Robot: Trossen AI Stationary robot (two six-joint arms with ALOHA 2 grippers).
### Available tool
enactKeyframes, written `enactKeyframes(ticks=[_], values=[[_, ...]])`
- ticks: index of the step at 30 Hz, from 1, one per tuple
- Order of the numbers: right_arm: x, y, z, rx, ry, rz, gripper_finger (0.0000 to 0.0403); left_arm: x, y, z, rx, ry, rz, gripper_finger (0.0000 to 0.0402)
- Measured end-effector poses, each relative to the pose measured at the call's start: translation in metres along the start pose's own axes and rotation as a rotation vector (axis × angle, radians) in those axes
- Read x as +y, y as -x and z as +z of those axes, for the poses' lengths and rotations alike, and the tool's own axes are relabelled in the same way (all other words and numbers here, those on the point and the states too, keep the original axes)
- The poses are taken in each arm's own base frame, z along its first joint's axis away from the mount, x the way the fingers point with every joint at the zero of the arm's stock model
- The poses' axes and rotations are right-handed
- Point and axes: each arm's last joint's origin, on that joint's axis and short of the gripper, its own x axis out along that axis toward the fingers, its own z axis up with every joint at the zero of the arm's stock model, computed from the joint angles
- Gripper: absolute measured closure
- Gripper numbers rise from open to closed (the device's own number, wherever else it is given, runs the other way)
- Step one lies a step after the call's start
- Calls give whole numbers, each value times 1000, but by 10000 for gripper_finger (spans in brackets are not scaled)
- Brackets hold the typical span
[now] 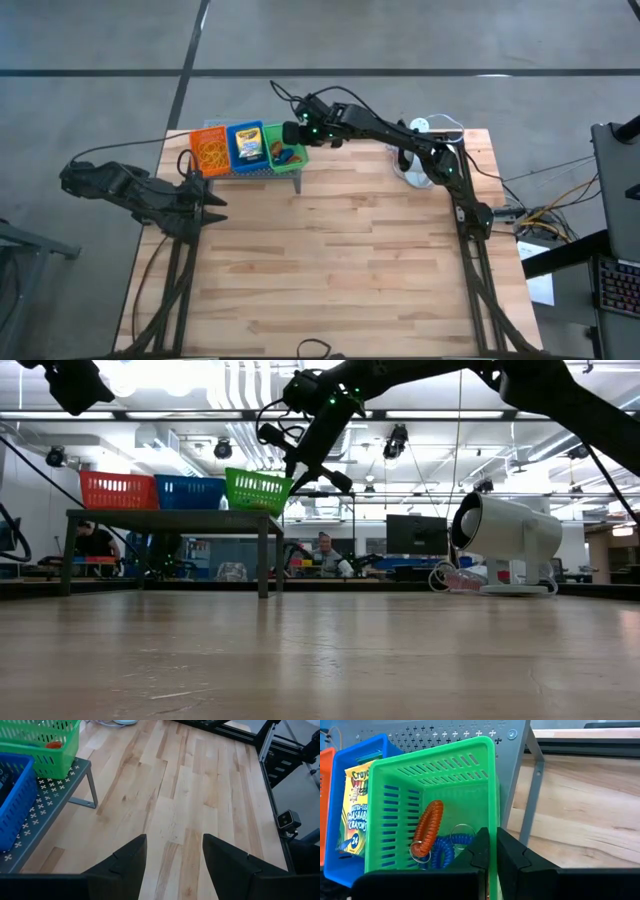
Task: Pick & Place Office Desk Supplies
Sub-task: Put the green bin filled with spring keychains on the shelf
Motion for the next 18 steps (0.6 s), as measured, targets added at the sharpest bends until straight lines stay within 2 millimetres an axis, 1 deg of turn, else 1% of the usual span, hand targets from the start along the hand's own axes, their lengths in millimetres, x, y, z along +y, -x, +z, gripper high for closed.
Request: enactKeyframes(ticks=[5,13,15,18], values=[[0,2,1,0,3,-4,383,0,0,0,0,0,0,201],[-1,3,3,-5,2,-3,312,0,0,0,0,0,0,201],[-1,3,4,-7,1,0,301,0,0,0,0,0,0,201],[1,5,4,-11,6,8,295,0,0,0,0,0,0,201]])
